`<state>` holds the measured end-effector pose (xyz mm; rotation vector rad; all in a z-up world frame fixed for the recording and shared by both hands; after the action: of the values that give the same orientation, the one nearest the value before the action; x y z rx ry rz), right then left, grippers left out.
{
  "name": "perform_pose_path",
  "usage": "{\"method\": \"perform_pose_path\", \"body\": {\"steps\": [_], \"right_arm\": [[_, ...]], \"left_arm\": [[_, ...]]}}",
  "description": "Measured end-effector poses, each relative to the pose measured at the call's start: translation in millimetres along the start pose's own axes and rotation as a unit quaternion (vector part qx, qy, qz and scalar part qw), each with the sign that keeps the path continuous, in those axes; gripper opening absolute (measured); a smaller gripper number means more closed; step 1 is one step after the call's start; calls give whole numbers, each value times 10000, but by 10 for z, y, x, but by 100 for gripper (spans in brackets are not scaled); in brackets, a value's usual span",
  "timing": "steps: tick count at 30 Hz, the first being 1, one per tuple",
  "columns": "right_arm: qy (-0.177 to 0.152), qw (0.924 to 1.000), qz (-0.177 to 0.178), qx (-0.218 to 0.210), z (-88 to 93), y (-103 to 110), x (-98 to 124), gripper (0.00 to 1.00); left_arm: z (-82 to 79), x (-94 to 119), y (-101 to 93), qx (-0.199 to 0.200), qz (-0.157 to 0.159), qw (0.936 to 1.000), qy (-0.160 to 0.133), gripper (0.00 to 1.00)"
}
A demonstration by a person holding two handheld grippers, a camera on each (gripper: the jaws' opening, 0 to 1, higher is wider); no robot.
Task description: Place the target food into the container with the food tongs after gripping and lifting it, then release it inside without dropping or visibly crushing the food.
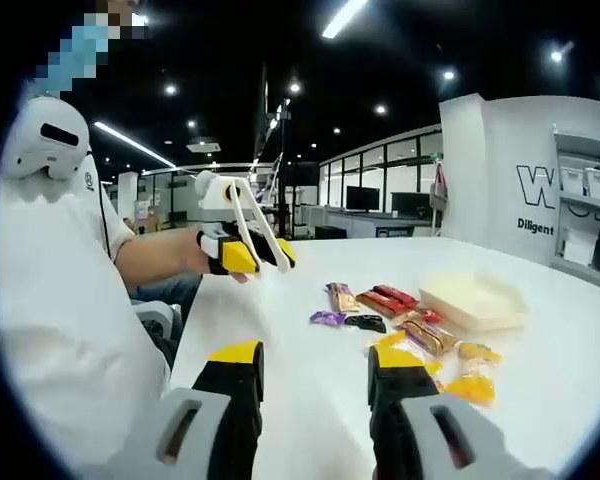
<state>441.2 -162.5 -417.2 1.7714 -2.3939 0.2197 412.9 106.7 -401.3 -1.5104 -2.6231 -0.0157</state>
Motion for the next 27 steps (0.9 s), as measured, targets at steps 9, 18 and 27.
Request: {"method": "perform_pose_path", "body": {"steps": [9,18,27], "right_arm": [[191,9994,292,-16,16,-12,-38,41],[339,9979,545,-86,4,-2,-48,43],[469,9955,806,-135,-7,-23,-53,48]], "left_arm": [[40,34,26,-118,-168,9997,133,24],[47,75,67,-186,-399,9988,192,24],[55,91,65,-289,-529,9978,286,24]]}}
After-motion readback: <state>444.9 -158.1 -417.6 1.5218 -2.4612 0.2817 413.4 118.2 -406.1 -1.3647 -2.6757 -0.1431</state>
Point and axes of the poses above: the point that each gripper's makers call its tool centre point, and the gripper's own axes: x roughly backward along the fingers, y roughly to its left, z roughly out of its underside, the point moved 10 cm from there along x, roughly backward along the fingers, and after that the axes turned 1 degree about -y, right-handed, at the moved point
